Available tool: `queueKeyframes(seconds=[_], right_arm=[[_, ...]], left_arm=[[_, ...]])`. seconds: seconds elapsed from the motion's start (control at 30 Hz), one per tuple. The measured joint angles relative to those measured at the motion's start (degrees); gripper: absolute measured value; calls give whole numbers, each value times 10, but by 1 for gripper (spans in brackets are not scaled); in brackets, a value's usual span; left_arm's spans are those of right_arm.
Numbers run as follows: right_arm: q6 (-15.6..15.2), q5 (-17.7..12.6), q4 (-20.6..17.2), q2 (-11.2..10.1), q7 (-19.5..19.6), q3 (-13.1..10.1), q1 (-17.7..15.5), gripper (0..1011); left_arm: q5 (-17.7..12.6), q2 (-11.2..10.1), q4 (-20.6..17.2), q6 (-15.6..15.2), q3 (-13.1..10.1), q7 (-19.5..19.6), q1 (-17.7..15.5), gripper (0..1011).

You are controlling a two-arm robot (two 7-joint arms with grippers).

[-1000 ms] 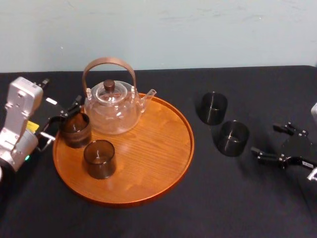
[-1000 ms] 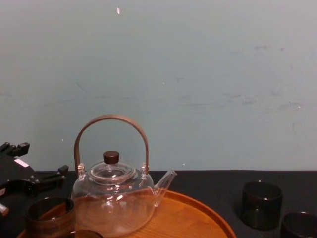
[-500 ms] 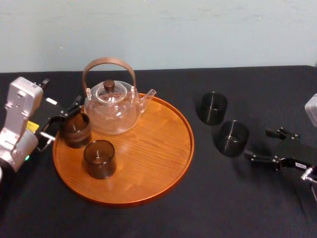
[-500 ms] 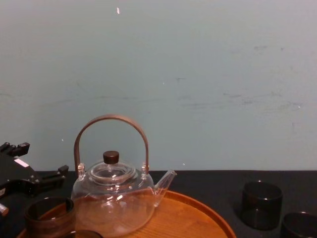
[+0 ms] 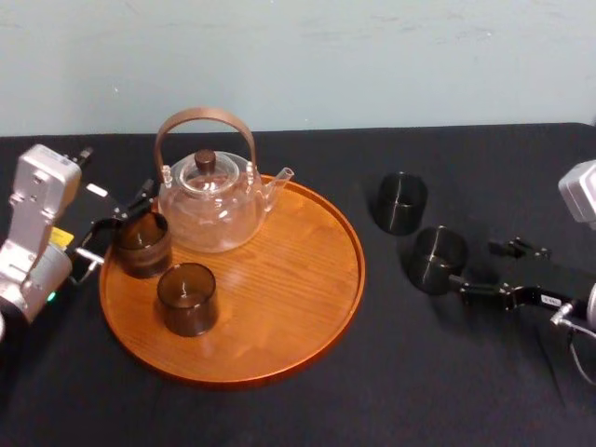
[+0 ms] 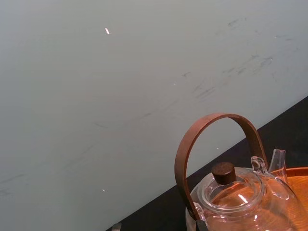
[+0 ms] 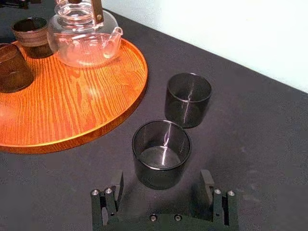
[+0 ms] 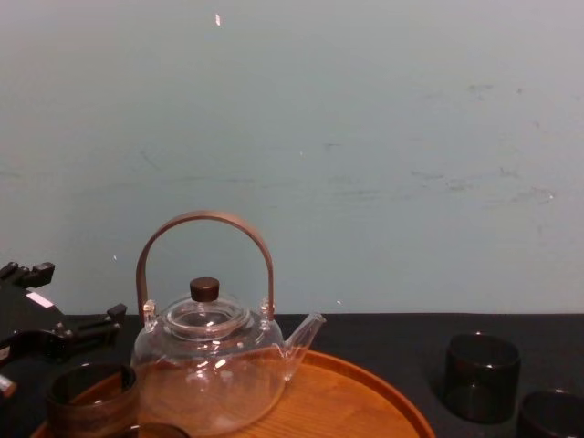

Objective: Pick up the glass from the table and place it on the tray.

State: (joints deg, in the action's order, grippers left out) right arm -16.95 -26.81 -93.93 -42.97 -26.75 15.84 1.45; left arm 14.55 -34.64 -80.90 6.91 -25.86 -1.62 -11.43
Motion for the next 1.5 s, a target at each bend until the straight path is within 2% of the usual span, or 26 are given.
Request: queueKeyframes(seconds=[0.5,1.17,1.5], right_arm=[[-16,16,45,29,-3,37,58,1002],[-25,34,84,55,-8,64,104,1003],[-25,44,91,60,-7,72,111,1002]], left_arm=[[0,0,0,0,0,0,0,1001],[0,0,0,0,0,0,0,1001],[0,0,0,0,0,0,0,1001]])
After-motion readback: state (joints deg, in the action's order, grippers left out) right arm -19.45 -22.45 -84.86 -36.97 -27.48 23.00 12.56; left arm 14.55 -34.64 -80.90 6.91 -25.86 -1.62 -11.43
